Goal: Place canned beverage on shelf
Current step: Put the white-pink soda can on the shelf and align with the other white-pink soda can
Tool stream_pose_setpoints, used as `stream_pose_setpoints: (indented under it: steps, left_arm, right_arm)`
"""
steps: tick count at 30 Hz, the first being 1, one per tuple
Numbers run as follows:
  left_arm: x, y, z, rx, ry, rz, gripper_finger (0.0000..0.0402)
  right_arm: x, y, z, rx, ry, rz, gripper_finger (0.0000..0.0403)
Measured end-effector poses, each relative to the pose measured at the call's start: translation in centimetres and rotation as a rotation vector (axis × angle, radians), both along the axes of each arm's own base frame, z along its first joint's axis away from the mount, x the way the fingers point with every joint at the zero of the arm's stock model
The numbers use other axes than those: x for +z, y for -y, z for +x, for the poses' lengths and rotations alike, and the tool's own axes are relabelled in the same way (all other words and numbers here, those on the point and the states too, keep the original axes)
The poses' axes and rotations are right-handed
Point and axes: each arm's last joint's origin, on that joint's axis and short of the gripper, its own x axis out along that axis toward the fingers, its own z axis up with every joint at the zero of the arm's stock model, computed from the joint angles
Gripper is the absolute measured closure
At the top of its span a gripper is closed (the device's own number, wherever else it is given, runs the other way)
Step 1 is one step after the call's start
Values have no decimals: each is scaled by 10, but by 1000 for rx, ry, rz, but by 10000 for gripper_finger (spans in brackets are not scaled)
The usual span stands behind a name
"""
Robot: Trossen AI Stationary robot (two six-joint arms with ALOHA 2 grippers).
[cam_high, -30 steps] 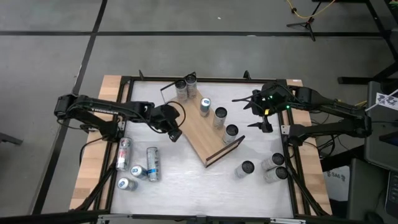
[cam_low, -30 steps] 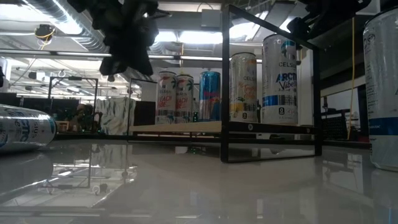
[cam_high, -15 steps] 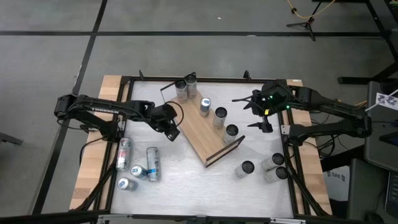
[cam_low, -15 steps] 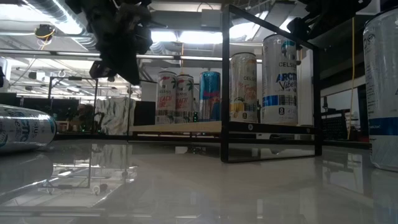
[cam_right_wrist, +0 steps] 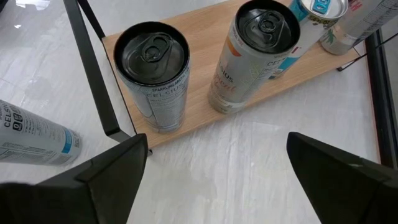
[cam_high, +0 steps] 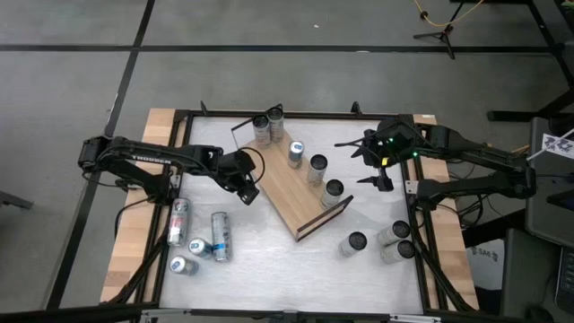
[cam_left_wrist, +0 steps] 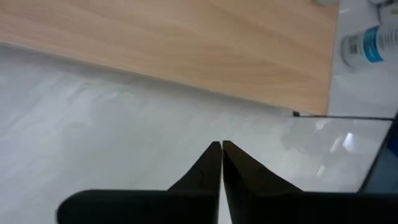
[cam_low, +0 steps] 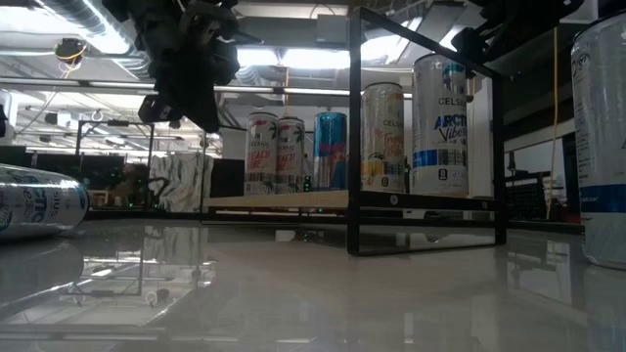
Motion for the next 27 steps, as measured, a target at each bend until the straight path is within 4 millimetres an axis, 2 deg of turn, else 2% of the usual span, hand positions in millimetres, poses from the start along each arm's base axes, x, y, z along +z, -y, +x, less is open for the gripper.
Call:
stream_pose_setpoints:
  steps: [3, 11, 16, 22, 27]
  left_arm:
    - [0, 0, 0, -2, -1, -3, 362]
    - [-2, -1, -3, 34, -40, 40, 241]
    - [-4, -1, -6, 42, -71, 32, 181]
    - [-4, -1, -7, 70, -88, -5, 136]
    - [-4, 0, -7, 63, -88, -18, 123]
  right_arm:
    - [0, 0, 0, 0, 0, 0, 24]
    - [0, 0, 0, -1, 0, 0, 24]
    - [0, 0, 0, 0, 0, 0, 24]
    - [0, 0, 0, 0, 0, 0, 24]
    - [0, 0, 0, 0, 0, 0, 24]
